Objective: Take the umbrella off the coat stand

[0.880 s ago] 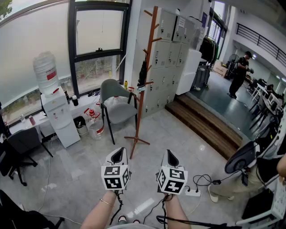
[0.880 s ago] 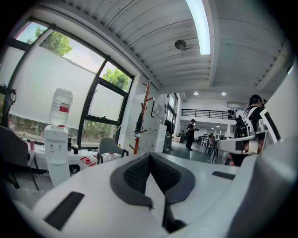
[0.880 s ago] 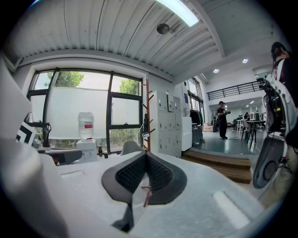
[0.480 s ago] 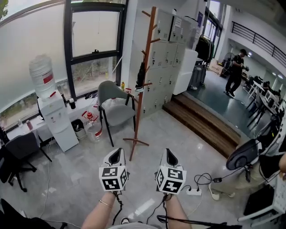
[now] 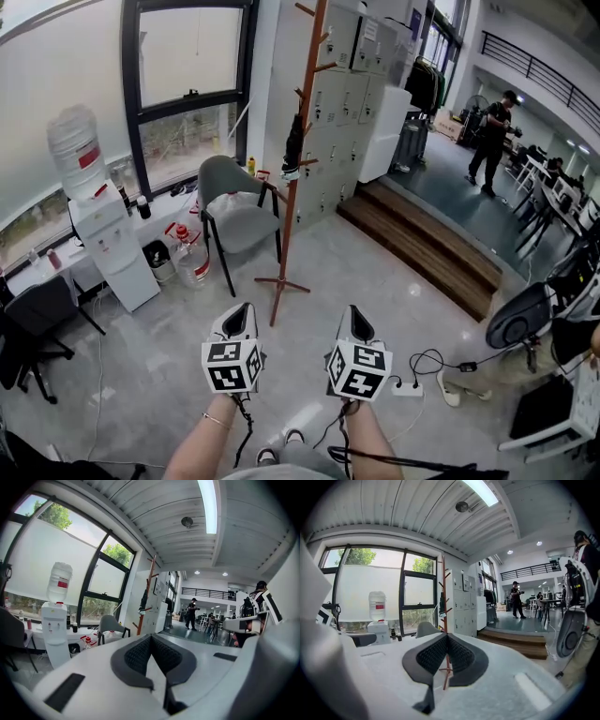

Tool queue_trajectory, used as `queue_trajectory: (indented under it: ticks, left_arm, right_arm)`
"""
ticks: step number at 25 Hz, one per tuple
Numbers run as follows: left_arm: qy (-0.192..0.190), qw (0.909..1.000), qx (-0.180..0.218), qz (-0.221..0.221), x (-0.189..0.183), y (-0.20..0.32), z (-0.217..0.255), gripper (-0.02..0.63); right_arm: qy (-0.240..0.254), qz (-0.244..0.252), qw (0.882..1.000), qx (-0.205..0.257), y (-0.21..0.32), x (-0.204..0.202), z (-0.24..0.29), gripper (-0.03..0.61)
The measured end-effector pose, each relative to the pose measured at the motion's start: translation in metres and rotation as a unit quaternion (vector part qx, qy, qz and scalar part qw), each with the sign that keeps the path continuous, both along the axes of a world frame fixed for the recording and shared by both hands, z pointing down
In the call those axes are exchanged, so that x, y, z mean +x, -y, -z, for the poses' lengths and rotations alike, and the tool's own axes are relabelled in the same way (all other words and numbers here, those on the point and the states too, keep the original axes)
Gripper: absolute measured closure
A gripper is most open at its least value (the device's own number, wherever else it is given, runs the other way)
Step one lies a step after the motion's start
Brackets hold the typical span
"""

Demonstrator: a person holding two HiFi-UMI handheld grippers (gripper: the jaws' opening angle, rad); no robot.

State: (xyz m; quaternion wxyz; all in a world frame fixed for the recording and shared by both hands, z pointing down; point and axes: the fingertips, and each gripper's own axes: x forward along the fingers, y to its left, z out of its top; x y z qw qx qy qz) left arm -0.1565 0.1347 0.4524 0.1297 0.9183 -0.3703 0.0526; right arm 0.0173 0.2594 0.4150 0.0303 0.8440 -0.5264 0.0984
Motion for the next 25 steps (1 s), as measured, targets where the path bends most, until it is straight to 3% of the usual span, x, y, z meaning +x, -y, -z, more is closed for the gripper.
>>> queue_trajectory:
  ticks: [10,25]
  left_arm:
    - [0.007,0.9999,-0.006,0.014,0.036,0.057,-0.009,0.611]
    - [0.004,0.9986,0.008,0.053,0.137,0.160,0.009,0.611]
  right_arm:
    - [0.001,-0.011,1.000,-0.009,0.050,0.050,-0.008,0.574]
    - [-0.004,0.040,0.999,-0.009,0.170,0.154,0.005,0.574]
